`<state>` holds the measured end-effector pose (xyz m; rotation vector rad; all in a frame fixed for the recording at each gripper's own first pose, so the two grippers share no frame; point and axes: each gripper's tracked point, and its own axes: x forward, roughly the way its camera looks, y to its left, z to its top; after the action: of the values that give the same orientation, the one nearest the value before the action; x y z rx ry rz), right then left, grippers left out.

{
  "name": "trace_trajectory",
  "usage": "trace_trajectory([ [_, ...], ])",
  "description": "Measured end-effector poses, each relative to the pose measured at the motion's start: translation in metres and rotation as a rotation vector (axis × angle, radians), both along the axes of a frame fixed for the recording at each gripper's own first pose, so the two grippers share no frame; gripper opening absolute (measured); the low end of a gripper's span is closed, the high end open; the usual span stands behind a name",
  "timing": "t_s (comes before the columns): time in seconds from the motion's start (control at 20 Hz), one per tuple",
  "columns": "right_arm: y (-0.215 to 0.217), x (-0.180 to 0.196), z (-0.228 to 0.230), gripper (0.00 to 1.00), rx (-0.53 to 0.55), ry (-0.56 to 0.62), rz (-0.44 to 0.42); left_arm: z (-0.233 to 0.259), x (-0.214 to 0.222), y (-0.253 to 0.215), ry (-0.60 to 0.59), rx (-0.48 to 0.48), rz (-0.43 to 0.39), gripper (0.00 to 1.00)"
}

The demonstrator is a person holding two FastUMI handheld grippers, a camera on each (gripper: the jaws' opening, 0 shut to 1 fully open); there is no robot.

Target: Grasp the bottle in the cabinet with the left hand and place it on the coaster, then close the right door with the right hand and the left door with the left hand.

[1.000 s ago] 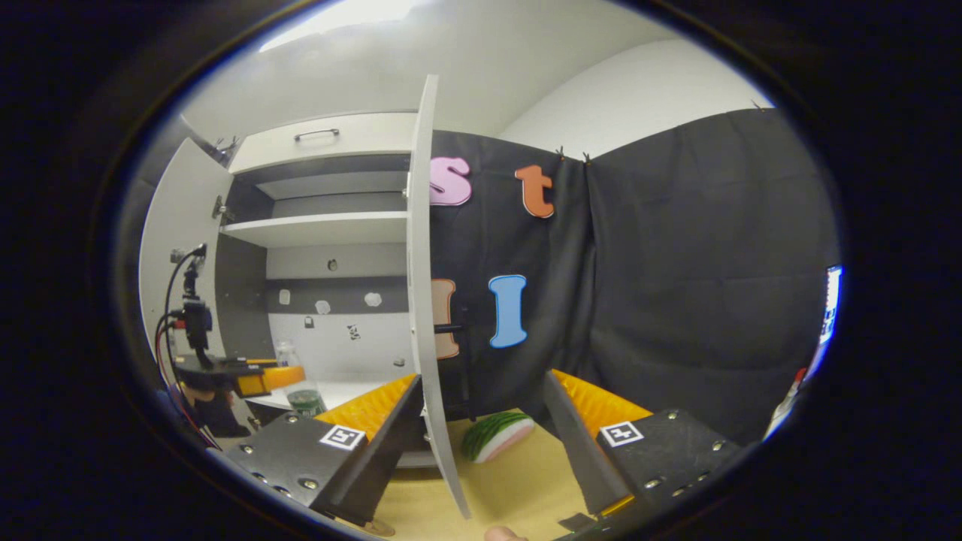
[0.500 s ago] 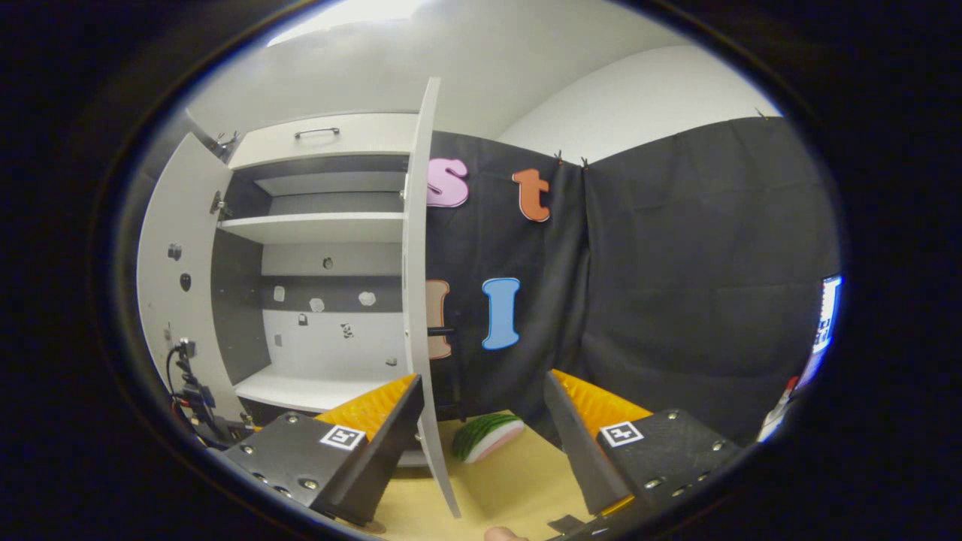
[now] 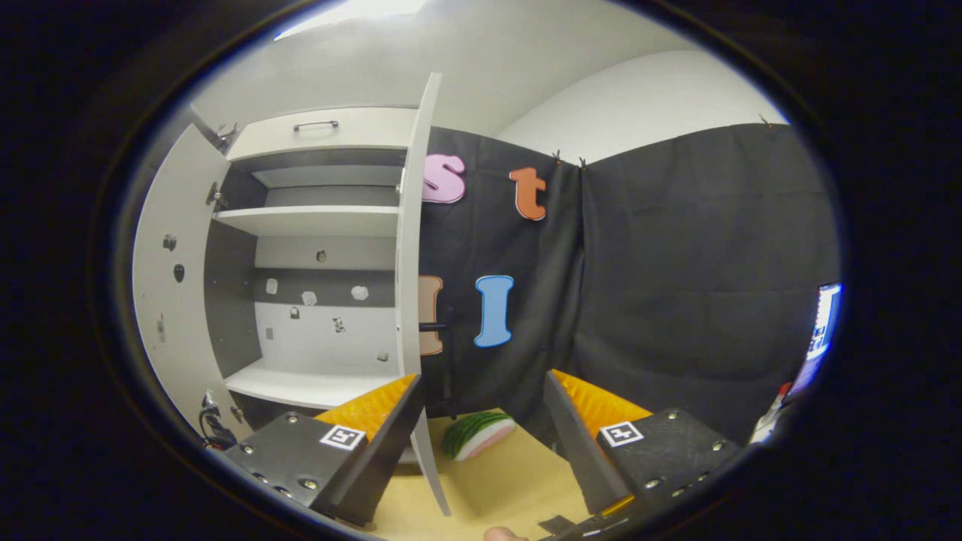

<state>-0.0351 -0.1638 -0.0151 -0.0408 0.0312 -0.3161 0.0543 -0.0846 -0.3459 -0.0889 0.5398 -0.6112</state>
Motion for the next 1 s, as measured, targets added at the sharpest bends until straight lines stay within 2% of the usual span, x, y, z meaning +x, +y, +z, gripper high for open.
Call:
trace_trajectory([
  [0.2,-0.006,0.000,0.000,0.97,0.011,-0.002,-0.011,-0.024,-0.007,-0.005,0.031,0.032,0.000,0.76],
  [0.35,-0.009,0.000,-0.001,0.98,0.007,-0.003,-0.019,-0.033,-0.009,-0.008,0.029,0.017,0.032,0.78],
  [0.45,-0.010,0.001,-0.004,0.98,0.007,0.003,-0.020,-0.041,-0.013,-0.010,0.042,0.013,0.048,0.76],
  [0.7,-0.007,0.006,-0.007,0.97,0.008,0.007,-0.010,-0.037,-0.019,-0.006,0.022,-0.003,0.088,0.76],
  [1.0,0.000,0.011,-0.014,0.97,0.011,0.021,0.011,-0.033,-0.041,0.006,0.039,0.010,0.087,0.76],
])
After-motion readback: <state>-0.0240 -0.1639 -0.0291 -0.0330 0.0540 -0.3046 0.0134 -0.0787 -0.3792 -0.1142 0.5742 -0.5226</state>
